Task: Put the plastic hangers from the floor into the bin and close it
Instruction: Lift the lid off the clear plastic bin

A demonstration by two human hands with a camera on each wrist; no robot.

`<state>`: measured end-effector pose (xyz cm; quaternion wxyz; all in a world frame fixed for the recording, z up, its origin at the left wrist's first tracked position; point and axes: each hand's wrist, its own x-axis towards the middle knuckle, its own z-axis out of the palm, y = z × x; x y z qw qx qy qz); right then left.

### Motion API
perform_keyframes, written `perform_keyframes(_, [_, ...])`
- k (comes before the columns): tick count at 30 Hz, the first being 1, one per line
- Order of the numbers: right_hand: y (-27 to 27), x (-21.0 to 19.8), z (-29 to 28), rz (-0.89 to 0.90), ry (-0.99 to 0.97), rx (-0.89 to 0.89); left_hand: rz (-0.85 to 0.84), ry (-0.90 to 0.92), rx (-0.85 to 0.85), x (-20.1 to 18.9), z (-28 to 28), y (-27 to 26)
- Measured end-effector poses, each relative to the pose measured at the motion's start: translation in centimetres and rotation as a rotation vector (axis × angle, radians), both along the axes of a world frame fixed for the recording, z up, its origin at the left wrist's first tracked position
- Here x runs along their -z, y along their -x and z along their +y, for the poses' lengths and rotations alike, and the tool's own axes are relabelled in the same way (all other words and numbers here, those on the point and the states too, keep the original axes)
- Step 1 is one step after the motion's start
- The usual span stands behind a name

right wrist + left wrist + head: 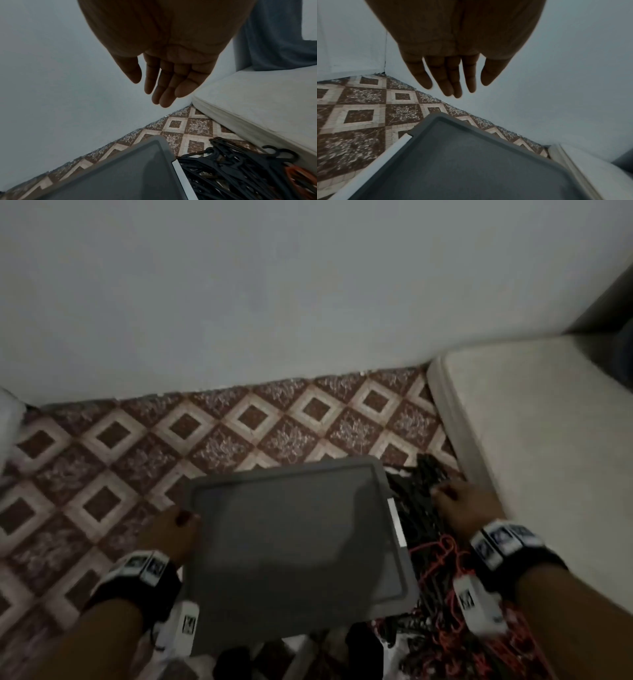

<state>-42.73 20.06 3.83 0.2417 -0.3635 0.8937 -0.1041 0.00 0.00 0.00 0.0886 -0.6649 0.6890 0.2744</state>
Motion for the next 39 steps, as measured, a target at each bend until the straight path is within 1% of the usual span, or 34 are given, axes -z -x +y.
perform_keyframes(2, [0.5,5.2,-1.7,0.026,-0.041,-0.006,-0.039,0.051,-0.029,4.7,-0.5,0.5])
perform_keyframes(3, [1.0,7.8,-2.2,0.009,-0.096,-0.019,-0.052,0.053,-0.066,7.7,-1.0,0.2])
perform_keyframes(5, [1.4,12.6,-2.4,-0.013,-0.213,-0.049,-0.156,0.057,-0.06,12.0,-1.5,-0.8])
perform_keyframes(7, [1.8,16.4,-1.6,0.032,-0.268,-0.055,-0.228,0.055,-0.037,15.8,-1.7,-2.8])
perform_keyframes(8, [2.0,17.7,-1.3,0.059,-0.268,-0.045,-0.247,0.056,-0.014,16.6,-1.3,-3.7])
perform_keyframes(10, [1.8,18.6,-0.8,0.132,-0.239,-0.074,-0.277,0.036,0.016,16.9,-0.7,-4.8])
perform_keyframes(11, [1.4,18.3,-0.5,0.161,-0.223,-0.091,-0.291,0.03,0.025,16.7,-0.1,-5.2])
perform_keyframes(14, [0.0,16.7,1.5,0.159,-0.09,-0.055,-0.296,0.084,0.065,14.9,2.2,-6.2])
perform_keyframes(16, [-1.4,15.5,3.7,0.158,-0.02,-0.04,-0.246,0.162,0.057,13.5,4.5,-7.0])
perform_keyframes(18, [-3.1,13.9,5.6,0.162,-0.024,-0.061,-0.173,0.229,0.045,12.3,6.7,-7.6])
perform_keyframes(22, [-5.3,13.5,8.3,0.155,-0.012,-0.07,-0.097,0.28,0.034,11.5,9.2,-8.1])
perform_keyframes(25, [-6.0,14.4,8.8,0.135,-0.026,-0.066,-0.092,0.274,0.001,12.8,9.5,-8.1])
perform_keyframes(27, [-5.8,15.5,8.2,0.116,-0.069,-0.06,-0.145,0.231,0.006,14.9,8.9,-8.7])
perform_keyframes(29, [-5.2,17.1,7.3,0.097,-0.088,-0.033,-0.25,0.169,0.046,17.1,8.4,-8.8])
perform_keyframes(31, [-4.7,18.8,6.4,0.084,-0.119,-0.013,-0.265,0.117,0.065,18.8,7.7,-8.5])
perform_keyframes(33, [-4.5,20.3,5.4,0.108,-0.194,-0.025,-0.327,0.078,0.164,20.4,6.5,-8.3])
perform_keyframes(35, [-4.4,21.4,4.9,0.164,-0.272,-0.105,-0.363,0.075,0.195,21.2,5.3,-8.6])
perform_keyframes(36, [-4.4,21.8,4.7,0.234,-0.31,-0.181,-0.384,0.06,0.196,21.6,4.8,-9.0])
perform_keyframes(37, [-4.6,21.9,4.7,0.285,-0.326,-0.228,-0.412,0.062,0.208,22.0,4.1,-9.5])
perform_keyframes(39, [-4.6,22.3,4.5,0.332,-0.34,-0.29,-0.426,0.063,0.198,22.4,3.2,-10.1])
